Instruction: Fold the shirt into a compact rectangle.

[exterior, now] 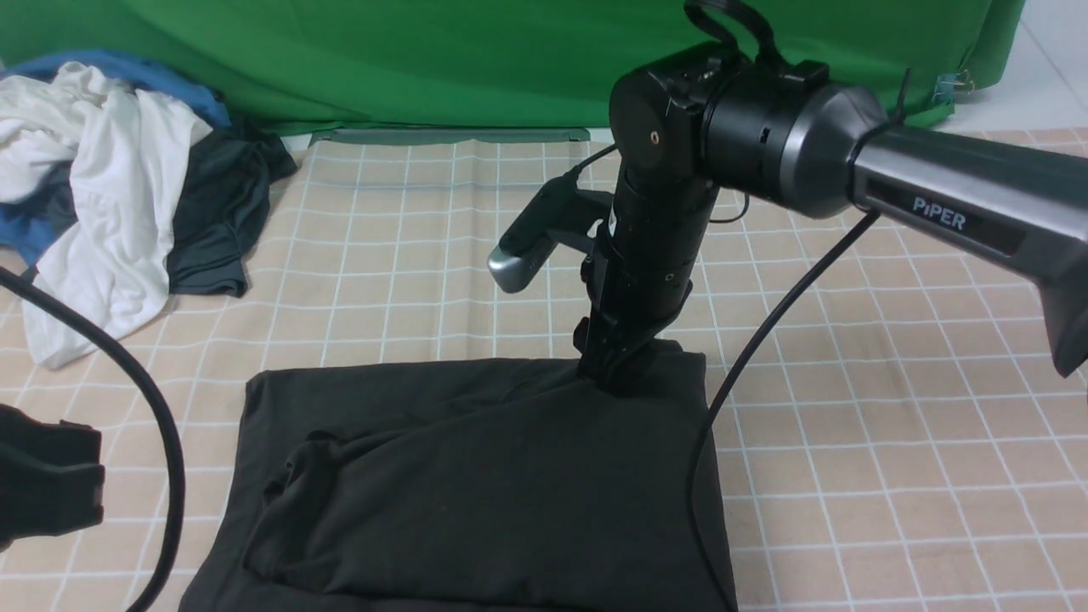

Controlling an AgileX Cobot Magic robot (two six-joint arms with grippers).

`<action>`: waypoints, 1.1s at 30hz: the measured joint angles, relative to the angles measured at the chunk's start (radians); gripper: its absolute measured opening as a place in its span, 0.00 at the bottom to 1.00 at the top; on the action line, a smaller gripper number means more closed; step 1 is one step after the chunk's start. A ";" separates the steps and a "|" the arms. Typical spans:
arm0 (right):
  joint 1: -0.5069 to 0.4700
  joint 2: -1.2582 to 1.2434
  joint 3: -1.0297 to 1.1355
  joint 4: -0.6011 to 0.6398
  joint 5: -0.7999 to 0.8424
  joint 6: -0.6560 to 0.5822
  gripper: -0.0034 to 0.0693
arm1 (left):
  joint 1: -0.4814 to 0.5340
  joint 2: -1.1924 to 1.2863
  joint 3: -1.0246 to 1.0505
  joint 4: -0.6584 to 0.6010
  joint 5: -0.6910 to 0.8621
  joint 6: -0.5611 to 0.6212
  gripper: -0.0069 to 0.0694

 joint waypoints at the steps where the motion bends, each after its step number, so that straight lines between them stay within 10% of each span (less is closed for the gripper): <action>1: 0.000 0.004 0.000 0.000 -0.008 -0.004 0.67 | 0.000 0.000 0.000 0.008 -0.001 0.000 0.12; 11: 0.000 0.009 0.000 0.001 0.046 -0.058 0.12 | 0.000 0.000 0.000 0.019 -0.012 0.000 0.12; 33: 0.000 -0.085 -0.001 -0.003 -0.085 -0.088 0.10 | 0.000 0.000 0.000 0.019 -0.019 0.000 0.12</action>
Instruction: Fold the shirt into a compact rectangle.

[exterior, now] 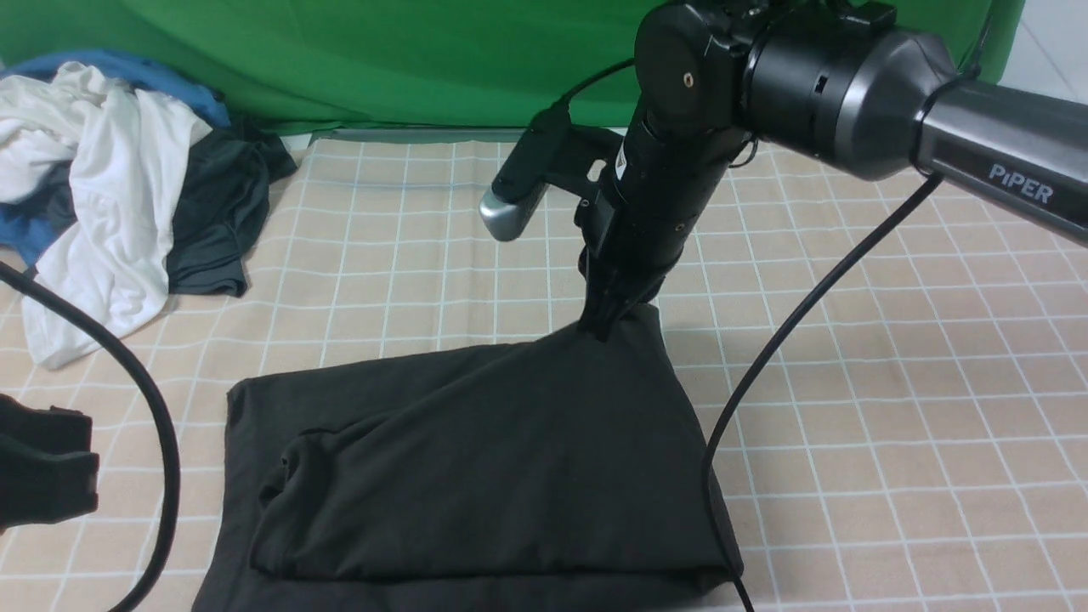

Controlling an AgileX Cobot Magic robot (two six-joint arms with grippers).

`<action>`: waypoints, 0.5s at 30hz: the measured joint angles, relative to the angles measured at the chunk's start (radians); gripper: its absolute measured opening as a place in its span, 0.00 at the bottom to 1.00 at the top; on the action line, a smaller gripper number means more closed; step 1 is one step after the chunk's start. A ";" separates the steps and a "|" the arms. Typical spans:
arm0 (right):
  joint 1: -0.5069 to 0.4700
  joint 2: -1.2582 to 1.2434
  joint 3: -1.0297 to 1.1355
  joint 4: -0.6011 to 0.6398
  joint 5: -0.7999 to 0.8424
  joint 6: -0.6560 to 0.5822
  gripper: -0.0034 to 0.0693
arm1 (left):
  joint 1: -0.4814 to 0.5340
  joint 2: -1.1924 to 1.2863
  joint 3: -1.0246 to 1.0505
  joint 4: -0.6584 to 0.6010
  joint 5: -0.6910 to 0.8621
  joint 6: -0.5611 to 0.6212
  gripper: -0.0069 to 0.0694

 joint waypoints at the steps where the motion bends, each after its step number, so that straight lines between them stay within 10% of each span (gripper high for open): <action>1: 0.000 0.006 0.000 0.000 -0.004 0.000 0.10 | 0.000 0.000 0.000 0.000 0.000 0.000 0.12; 15: 0.000 0.108 0.002 -0.021 -0.242 0.140 0.10 | 0.000 0.000 0.000 0.000 0.000 0.001 0.12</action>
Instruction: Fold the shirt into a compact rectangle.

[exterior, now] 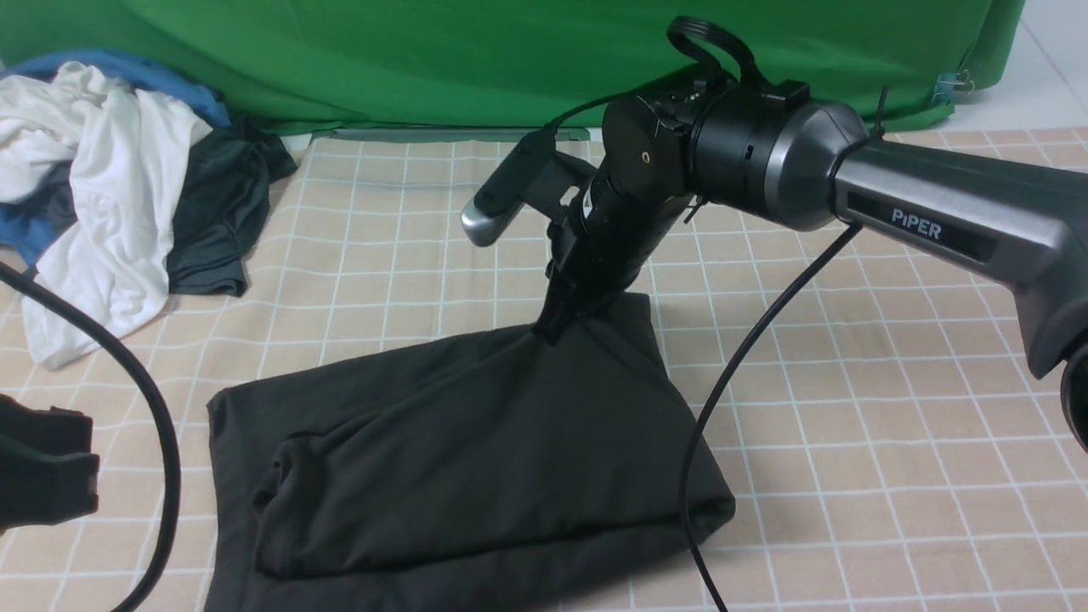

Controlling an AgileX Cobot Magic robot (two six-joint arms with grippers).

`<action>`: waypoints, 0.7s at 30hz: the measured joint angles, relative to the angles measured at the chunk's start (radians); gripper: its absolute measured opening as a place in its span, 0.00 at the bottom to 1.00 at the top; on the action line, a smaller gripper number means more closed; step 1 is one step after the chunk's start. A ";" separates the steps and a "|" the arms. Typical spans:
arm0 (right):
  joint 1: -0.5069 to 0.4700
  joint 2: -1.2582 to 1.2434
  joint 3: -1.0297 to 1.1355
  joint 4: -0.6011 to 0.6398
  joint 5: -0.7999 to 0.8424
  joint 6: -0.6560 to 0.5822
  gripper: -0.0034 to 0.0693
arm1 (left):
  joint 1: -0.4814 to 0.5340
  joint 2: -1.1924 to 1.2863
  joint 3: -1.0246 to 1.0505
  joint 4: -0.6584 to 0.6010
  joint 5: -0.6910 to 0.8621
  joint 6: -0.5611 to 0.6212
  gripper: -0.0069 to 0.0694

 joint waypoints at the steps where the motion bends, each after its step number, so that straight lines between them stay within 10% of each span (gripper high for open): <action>1: 0.000 0.000 0.000 0.000 -0.008 0.003 0.10 | 0.000 0.000 0.000 0.000 0.000 0.000 0.12; 11: 0.000 -0.039 0.000 -0.090 0.015 0.187 0.58 | 0.000 0.000 0.000 -0.001 0.006 0.000 0.12; 16: -0.026 -0.126 -0.002 -0.193 0.152 0.366 0.64 | 0.000 0.000 0.000 -0.003 0.008 0.000 0.12; 21: -0.126 -0.124 -0.004 -0.013 0.244 0.402 0.74 | 0.000 0.000 0.000 -0.004 0.010 0.000 0.12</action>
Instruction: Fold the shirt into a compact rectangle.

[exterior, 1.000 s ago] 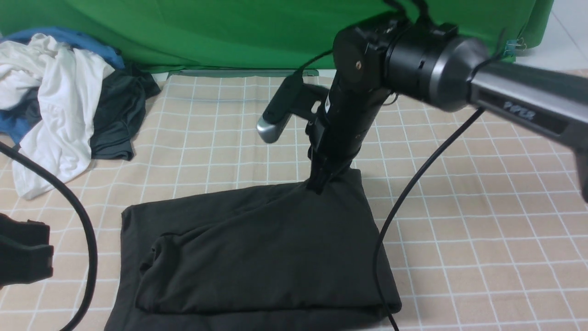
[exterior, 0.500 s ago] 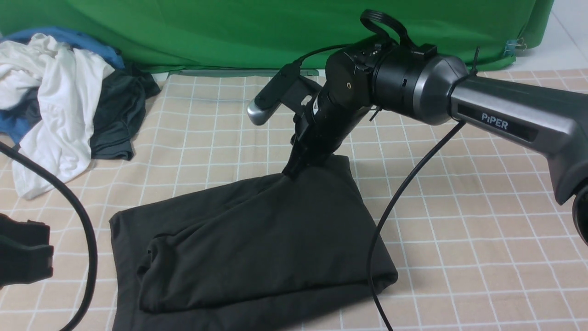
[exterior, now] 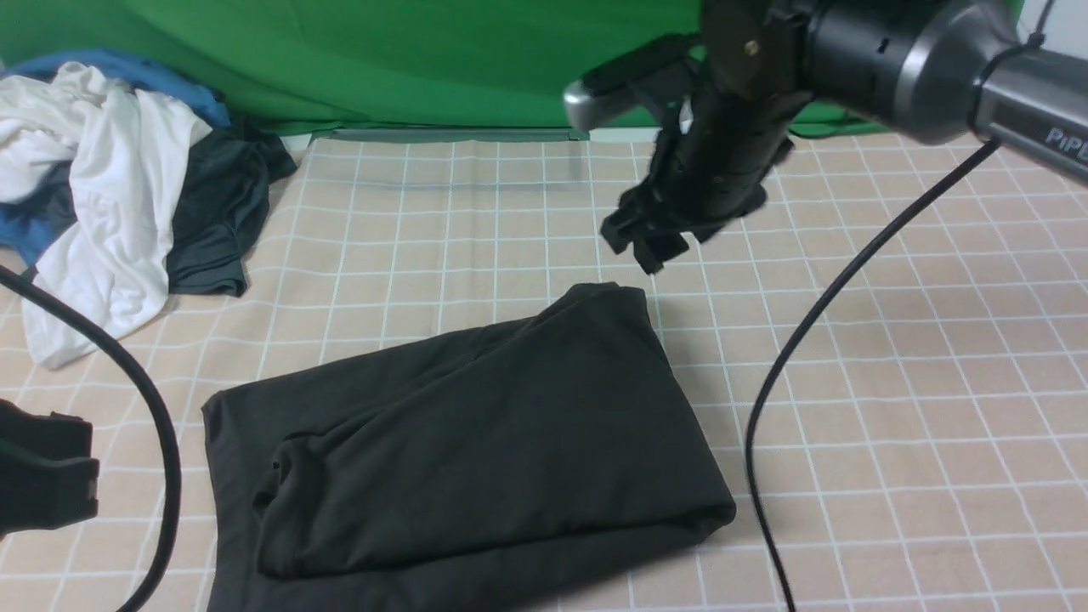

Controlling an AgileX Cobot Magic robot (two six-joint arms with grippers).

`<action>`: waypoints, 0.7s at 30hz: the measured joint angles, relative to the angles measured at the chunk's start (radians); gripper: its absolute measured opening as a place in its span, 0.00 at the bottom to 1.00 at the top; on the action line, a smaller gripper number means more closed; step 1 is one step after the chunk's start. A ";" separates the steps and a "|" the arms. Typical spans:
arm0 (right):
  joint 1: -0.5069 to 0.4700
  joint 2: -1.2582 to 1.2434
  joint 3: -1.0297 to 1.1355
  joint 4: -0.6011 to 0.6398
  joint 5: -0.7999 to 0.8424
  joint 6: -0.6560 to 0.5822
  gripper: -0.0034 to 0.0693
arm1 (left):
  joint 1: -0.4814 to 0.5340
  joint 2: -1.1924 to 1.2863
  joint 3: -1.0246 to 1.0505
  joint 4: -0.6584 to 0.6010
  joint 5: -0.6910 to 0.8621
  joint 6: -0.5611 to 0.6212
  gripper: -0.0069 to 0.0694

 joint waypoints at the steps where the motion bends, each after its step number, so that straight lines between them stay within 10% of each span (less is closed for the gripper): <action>1: -0.019 0.013 0.000 0.058 0.004 -0.015 0.77 | 0.000 0.000 0.000 -0.001 0.000 0.000 0.12; 14: -0.017 0.163 0.001 0.230 -0.081 -0.096 0.84 | 0.000 0.000 0.000 -0.005 0.000 0.000 0.12; 21: -0.016 0.167 0.001 0.231 -0.089 -0.144 0.21 | 0.000 0.000 0.000 -0.005 0.001 0.000 0.12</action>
